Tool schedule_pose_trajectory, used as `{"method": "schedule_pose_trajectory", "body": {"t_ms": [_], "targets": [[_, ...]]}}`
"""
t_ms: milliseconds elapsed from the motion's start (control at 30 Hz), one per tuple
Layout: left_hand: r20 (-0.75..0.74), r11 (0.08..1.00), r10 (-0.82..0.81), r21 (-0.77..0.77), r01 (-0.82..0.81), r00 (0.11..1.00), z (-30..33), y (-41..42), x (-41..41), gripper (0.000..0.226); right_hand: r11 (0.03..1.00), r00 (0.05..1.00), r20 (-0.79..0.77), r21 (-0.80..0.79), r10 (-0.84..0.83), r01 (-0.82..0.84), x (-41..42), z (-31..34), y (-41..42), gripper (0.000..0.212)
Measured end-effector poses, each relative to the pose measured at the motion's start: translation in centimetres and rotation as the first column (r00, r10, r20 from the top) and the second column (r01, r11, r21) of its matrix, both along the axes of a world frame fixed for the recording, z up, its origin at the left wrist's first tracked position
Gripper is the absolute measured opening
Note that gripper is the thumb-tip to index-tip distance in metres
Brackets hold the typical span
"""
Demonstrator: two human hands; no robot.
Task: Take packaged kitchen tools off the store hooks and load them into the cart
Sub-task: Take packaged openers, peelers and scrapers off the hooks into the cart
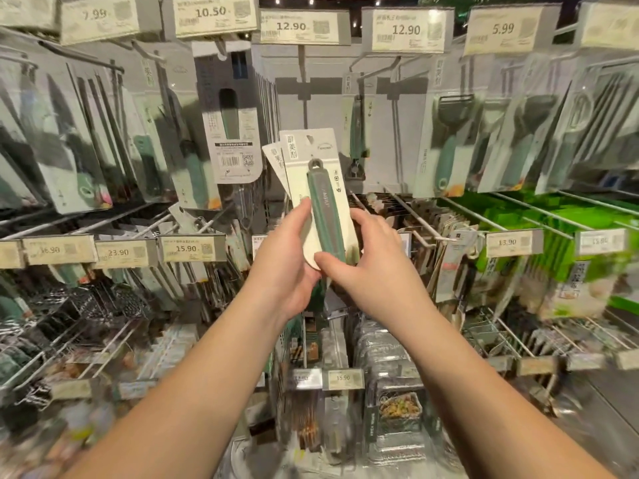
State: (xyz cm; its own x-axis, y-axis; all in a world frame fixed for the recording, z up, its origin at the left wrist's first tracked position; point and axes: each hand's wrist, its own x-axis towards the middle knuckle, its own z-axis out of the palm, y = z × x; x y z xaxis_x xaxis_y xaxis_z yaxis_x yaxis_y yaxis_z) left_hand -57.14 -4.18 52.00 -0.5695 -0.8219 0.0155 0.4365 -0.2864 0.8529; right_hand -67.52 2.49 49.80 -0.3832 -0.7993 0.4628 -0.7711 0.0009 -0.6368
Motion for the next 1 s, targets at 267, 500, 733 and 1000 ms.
{"method": "schedule_pose_trajectory", "body": {"t_ms": [267, 500, 733, 1000], "targets": [[0.135, 0.997, 0.047, -0.073, -0.038, 0.990, -0.5, 0.1, 0.5, 0.027, 0.998, 0.986, 0.159, -0.029, 0.055, -0.051, 0.0, 0.4, 0.2, 0.048], [0.168, 0.980, 0.102, -0.189, -0.070, 0.981, -0.5, -0.1, 0.5, 0.023, 1.000, 0.979, 0.205, -0.014, 0.007, -0.004, -1.4, 1.1, -0.2, 0.027], [0.158, 0.956, 0.178, -0.260, -0.133, 0.971, 0.4, -0.6, 0.3, 0.023, 0.995, 0.944, 0.324, -0.049, -0.063, 0.083, -3.1, 1.7, -0.7, 0.023], [0.149, 0.945, 0.213, -0.284, -0.164, 0.966, 1.5, -1.7, 0.6, 0.023, 0.953, 0.941, 0.261, -0.156, -0.215, 0.261, -6.5, 3.7, -2.7, 0.058]]}}
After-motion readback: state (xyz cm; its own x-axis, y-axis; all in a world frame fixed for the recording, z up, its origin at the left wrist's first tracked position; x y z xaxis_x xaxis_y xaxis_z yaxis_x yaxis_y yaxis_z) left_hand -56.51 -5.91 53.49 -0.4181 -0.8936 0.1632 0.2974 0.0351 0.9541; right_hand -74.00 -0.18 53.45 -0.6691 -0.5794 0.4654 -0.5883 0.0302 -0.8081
